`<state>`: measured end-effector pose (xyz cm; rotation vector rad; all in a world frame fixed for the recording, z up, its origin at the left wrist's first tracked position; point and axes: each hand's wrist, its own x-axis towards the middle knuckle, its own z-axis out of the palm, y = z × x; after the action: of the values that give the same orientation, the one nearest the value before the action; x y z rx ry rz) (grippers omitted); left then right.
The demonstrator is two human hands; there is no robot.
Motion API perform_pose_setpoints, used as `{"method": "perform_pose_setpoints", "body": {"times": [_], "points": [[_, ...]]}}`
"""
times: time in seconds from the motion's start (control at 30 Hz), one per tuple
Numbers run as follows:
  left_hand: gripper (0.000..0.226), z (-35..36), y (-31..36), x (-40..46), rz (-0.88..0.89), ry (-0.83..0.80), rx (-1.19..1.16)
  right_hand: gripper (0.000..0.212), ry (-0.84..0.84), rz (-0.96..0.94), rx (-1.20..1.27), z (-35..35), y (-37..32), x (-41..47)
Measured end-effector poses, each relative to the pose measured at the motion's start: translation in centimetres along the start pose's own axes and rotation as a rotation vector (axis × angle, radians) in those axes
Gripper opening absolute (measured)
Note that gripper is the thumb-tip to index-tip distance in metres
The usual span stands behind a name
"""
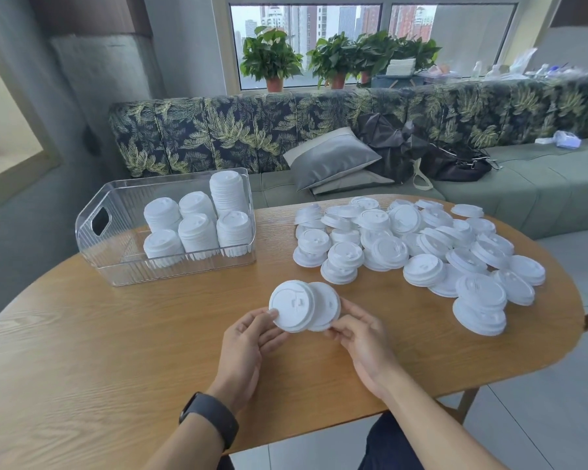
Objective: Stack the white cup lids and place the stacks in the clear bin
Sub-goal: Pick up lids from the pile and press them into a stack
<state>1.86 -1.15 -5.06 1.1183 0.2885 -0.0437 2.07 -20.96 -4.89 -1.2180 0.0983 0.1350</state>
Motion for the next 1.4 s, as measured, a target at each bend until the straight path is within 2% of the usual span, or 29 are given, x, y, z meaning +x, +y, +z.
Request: {"method": "perform_pose_setpoints", "body": {"times": [0.3,0.5,0.83,1.0,1.13,1.4], "points": [[0.029,0.1,0.0,0.0,0.007,-0.033,0.035,0.036,-0.020,0.004,-0.062,-0.1,0.3,0.2],[0.027,0.5,-0.1,-0.5,0.042,-0.058,0.138,0.035,-0.053,0.023,-0.101,0.0,0.1,0.1],[0.028,0.7,-0.5,-0.5,0.096,-0.037,0.197,0.030,-0.052,0.017,-0.095,0.4,-0.6,-0.3],[0.026,0.7,-0.4,-0.8,0.107,-0.044,0.219,0.054,-0.051,-0.007,-0.127,0.4,-0.2,-0.4],[0.026,0.7,-0.4,-0.9,0.113,-0.052,0.220,0.047,-0.044,-0.013,-0.122,0.6,-0.3,-0.5],[0.027,0.7,-0.3,-1.0,0.115,-0.047,0.198,0.049,-0.043,-0.030,-0.144,0.9,-0.4,-0.8]]}}
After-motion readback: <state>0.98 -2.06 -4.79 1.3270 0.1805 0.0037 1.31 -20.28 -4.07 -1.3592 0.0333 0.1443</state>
